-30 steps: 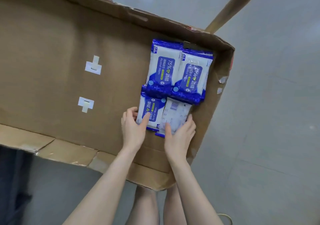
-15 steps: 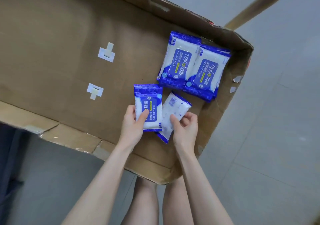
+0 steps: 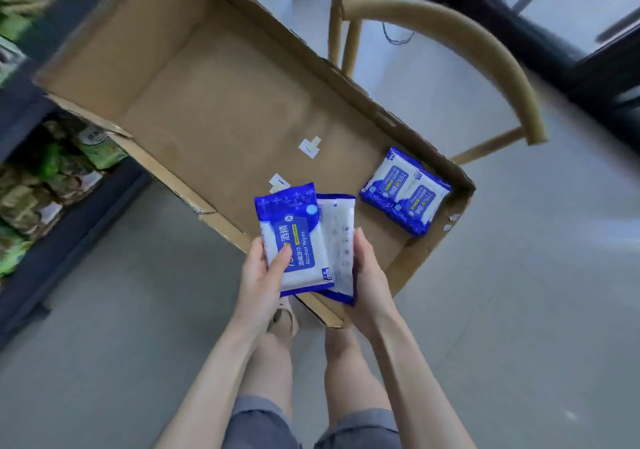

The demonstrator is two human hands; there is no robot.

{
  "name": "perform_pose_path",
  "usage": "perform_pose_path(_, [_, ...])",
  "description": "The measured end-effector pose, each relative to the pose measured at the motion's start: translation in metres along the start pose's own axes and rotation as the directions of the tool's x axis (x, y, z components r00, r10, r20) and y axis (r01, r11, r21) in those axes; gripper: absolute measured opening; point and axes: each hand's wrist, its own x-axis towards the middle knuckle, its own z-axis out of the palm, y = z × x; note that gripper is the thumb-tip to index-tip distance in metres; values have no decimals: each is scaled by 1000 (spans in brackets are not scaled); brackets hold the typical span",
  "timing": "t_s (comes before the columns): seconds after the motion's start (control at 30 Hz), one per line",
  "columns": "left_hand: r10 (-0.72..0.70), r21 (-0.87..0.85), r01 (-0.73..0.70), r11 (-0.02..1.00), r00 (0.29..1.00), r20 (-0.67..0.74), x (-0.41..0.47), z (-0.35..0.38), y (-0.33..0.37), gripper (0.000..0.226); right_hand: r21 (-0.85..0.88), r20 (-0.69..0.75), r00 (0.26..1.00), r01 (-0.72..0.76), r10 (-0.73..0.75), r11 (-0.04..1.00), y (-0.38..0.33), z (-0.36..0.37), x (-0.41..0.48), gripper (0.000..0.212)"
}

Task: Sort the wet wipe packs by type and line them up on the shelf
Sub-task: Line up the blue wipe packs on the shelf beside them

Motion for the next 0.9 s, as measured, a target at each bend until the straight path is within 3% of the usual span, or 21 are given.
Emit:
perform_pose_path(0.07, [26,-66,-28,997,999,-30,-22,-24,22,18,-103,77,997,23,-15,994,1,29,-17,36])
perform_pose_path(0.2, [122,-116,-138,984,984,-133,-58,-85,60,20,-348,185,978,154,-94,925,16,95,-32,45])
perform_pose_path(0.33, [190,-123,-233,965,939,-285,-84,-158,91,15,-615,265,953,283,-146,736,42,175,-38,53])
perform_pose_path(0.47, [215,-161,-274,948,926,-311,-100,-245,116,12,-710,307,930,364,-201,603,84,257,-35,52])
perform_pose_path(0.6, [216,-222,-289,931,929,-301,-108,-333,134,19,-747,408,862,504,-299,433,127,339,-23,49])
perform_pose_path(0.7, [254,-240,-326,915,924,-285,-116,-392,152,30,-733,520,808,589,-278,341,148,398,-17,50])
perform_pose_path(0.8, [340,-134,-399,907,882,-327,-117,-447,178,39,-659,650,720,694,-243,289,154,455,-14,43])
perform_pose_path(0.9, [421,-28,-476,879,801,-426,-113,-499,213,32,-582,747,623,782,-232,225,150,517,-13,50])
